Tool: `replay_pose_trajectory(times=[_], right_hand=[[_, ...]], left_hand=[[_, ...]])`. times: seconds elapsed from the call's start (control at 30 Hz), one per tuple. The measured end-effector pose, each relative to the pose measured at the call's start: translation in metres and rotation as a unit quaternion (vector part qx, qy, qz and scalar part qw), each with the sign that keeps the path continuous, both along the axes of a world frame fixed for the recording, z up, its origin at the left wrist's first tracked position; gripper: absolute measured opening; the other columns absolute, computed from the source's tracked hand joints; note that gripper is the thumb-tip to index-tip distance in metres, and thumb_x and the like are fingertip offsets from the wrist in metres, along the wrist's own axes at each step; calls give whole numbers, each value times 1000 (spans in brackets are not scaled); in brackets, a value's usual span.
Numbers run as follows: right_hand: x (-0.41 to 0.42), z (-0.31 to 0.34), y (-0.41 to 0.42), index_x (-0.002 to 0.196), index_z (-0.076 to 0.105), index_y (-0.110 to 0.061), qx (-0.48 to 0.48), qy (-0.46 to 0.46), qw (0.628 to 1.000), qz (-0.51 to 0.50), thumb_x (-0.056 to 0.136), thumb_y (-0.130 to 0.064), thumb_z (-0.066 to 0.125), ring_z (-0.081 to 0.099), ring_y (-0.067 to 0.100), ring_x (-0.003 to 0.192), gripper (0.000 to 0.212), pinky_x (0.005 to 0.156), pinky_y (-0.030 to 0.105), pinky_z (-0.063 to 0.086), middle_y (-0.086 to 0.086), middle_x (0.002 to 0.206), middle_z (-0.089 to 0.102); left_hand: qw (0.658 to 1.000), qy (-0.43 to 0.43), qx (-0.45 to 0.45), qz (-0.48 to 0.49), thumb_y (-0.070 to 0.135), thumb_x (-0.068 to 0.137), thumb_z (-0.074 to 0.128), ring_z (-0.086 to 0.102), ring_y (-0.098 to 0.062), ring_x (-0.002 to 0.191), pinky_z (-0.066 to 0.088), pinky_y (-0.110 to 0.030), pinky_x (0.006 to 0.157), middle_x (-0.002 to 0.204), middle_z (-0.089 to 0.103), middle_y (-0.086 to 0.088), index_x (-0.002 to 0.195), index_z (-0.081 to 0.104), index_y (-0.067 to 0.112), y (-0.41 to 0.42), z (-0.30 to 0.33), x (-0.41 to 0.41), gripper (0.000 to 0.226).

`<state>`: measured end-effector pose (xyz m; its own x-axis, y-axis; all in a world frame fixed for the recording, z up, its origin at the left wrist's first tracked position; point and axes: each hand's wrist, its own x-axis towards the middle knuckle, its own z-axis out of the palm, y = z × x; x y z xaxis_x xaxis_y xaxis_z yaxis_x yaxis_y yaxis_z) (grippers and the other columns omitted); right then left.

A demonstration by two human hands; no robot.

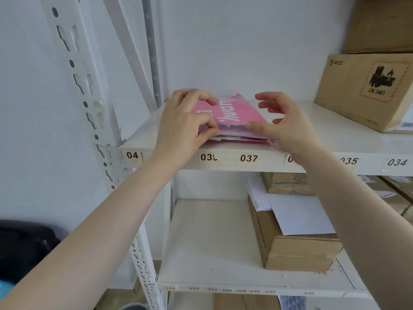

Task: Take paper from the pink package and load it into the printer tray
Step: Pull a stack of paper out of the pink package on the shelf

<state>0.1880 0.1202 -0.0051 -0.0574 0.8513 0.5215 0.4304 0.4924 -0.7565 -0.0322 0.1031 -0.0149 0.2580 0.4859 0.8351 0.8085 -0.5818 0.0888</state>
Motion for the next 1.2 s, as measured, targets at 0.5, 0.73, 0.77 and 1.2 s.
replay_pose_trajectory(times=[0.5, 0.73, 0.77, 1.2], right_hand=[[4, -42, -86, 102, 67, -7, -261, 257, 930, 23, 90, -41, 57, 62, 9, 47, 37, 44, 18, 45, 0, 69, 71], [-10, -55, -85, 95, 69, -3, -272, 207, 939, 26, 90, -16, 61, 74, 22, 72, 17, 70, 38, 61, 12, 93, 75], [-11, -59, -86, 94, 69, -3, -268, 203, 942, 22, 90, -15, 60, 74, 23, 72, 15, 70, 40, 61, 14, 93, 75], [-17, -110, -126, 102, 68, -3, -315, 319, 892, 50, 89, -20, 61, 74, 25, 75, 22, 62, 37, 60, 12, 92, 77]], left_hand=[[987, -89, -122, -48, 42, 77, 63, 35, 4, 108, 23, -9, 97, 109, 55, 19, 69, 73, 25, -112, -66, -3, 21], [952, -117, -265, -99, 51, 72, 71, 41, 1, 122, 30, -16, 99, 117, 54, 27, 77, 71, 35, -156, -80, -5, 17], [939, -165, -283, -109, 51, 71, 73, 43, 4, 122, 31, -14, 99, 119, 55, 26, 86, 69, 36, -158, -78, -8, 22], [643, -489, -584, -84, 45, 84, 63, 71, -27, 100, 53, -44, 91, 105, 75, -6, 111, 69, 13, -118, -99, -39, 43]])
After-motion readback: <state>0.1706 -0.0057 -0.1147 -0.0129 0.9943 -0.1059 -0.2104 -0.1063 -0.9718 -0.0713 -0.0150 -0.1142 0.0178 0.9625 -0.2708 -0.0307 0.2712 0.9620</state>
